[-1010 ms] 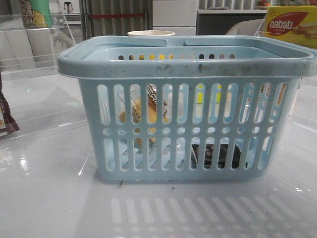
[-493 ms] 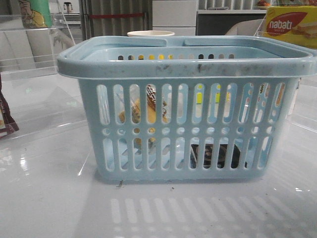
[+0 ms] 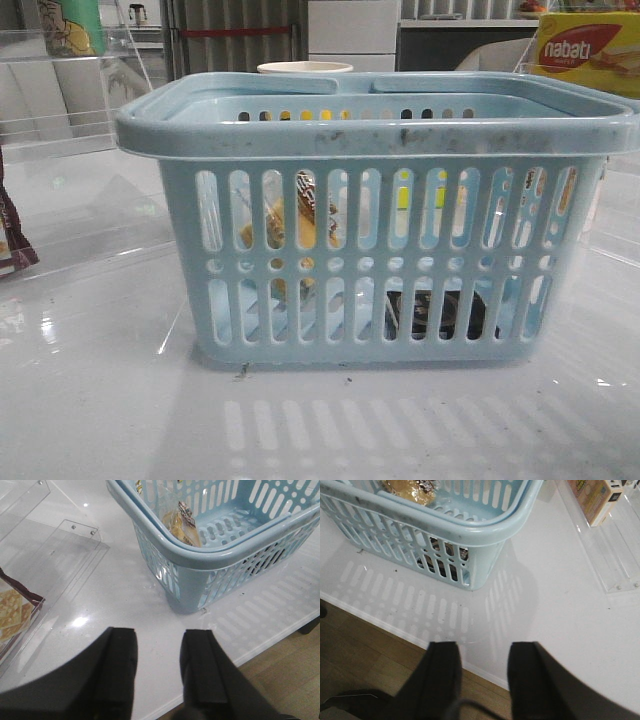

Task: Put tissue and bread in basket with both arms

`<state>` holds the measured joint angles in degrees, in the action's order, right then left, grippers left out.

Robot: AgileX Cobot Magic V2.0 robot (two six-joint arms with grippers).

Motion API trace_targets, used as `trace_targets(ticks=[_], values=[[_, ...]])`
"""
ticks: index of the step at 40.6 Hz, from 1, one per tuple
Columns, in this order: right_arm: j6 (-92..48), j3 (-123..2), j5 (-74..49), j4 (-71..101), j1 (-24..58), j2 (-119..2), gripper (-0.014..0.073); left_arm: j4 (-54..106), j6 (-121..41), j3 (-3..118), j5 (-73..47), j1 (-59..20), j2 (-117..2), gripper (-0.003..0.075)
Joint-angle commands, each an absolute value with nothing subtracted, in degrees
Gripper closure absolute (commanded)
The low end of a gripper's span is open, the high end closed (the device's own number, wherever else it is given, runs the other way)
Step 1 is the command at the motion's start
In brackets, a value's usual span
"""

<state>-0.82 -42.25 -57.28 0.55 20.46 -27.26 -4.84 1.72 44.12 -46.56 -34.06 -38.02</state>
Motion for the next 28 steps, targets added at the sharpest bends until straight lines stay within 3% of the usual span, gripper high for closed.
trace_targets(ticks=[1, 6, 8, 28], values=[[-0.61, -43.67, -53.67, 0.00, 20.07, -27.60, 0.0393, -5.15, 2.39, 45.81, -42.90, -34.49, -37.88, 0.0542], [-0.61, -43.67, -53.67, 0.00, 20.07, -27.60, 0.0521, -5.15, 2.39, 45.81, -43.00, -34.49, -37.88, 0.0629], [-0.61, -43.67, -53.67, 0.00, 20.07, -27.60, 0.0544, -5.15, 3.20, 45.81, -43.00, -34.49, -37.88, 0.0627], [-0.61, -43.67, -53.62, 0.00, 20.07, -27.60, 0.0536, -7.80, 8.82, 45.81, -42.95, -34.49, -37.88, 0.0628]])
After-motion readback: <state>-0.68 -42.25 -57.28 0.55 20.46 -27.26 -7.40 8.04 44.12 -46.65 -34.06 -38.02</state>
